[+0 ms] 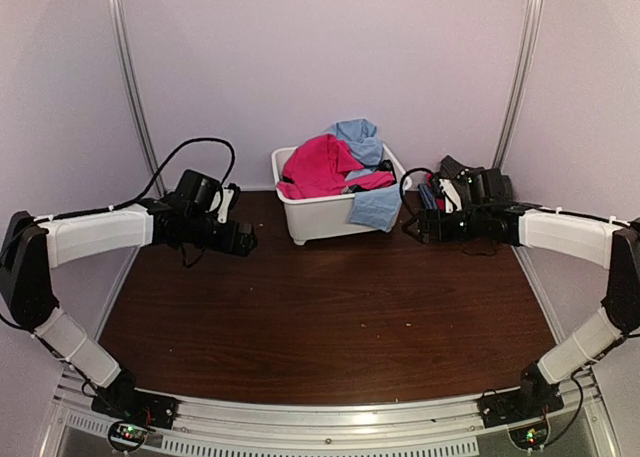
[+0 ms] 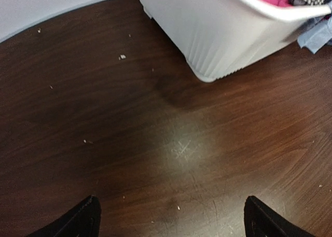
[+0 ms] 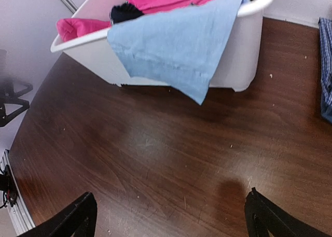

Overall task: Fold and stack the mixed laundry pile
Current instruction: Reset both arms

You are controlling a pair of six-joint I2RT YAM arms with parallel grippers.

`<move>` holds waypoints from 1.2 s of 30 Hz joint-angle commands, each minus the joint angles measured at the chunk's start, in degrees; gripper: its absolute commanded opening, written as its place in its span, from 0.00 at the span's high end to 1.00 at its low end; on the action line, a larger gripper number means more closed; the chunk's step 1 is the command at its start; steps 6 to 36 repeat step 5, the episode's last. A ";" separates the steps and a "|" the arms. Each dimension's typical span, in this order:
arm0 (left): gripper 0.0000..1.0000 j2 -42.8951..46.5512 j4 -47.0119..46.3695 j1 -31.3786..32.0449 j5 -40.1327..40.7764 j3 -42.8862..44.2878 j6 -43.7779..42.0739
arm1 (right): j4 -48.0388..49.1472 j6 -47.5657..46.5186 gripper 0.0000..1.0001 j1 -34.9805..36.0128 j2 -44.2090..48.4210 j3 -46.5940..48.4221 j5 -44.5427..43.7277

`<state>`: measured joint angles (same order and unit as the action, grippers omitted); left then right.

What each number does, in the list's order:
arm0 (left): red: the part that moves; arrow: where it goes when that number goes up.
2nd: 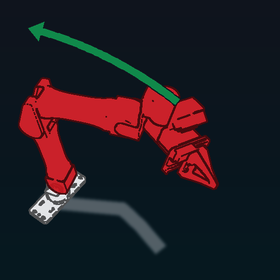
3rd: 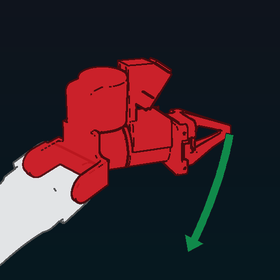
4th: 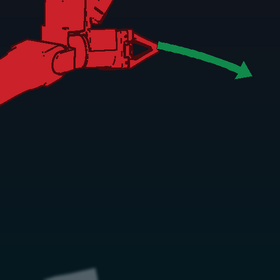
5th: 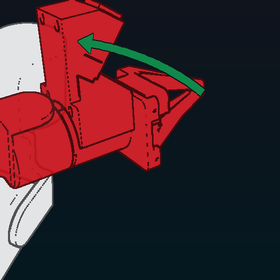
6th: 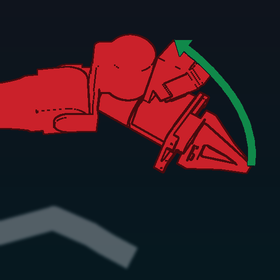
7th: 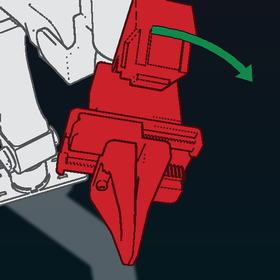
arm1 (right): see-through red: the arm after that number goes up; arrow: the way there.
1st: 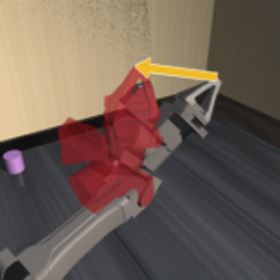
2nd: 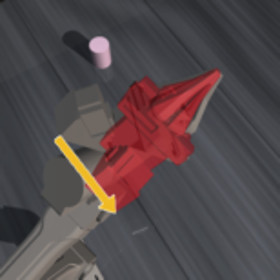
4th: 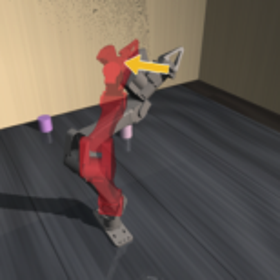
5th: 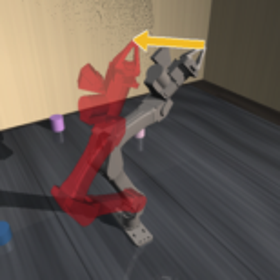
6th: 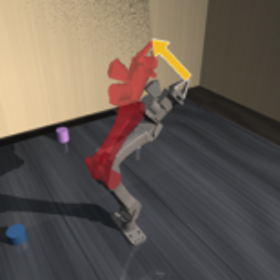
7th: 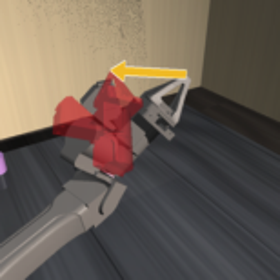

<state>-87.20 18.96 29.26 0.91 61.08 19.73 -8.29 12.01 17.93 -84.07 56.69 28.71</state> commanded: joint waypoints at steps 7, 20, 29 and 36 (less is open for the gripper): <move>0.02 3.53 -11.19 2.21 0.29 -10.91 5.81 | 10.29 2.60 0.00 1.49 7.33 -11.56 -4.02; 0.02 3.53 -11.19 2.21 0.29 -10.91 5.81 | 10.29 2.60 0.00 1.49 7.33 -11.56 -4.02; 0.02 3.53 -11.19 2.21 0.29 -10.91 5.81 | 10.29 2.60 0.00 1.49 7.33 -11.56 -4.02; 0.02 3.53 -11.19 2.21 0.29 -10.91 5.81 | 10.29 2.60 0.00 1.49 7.33 -11.56 -4.02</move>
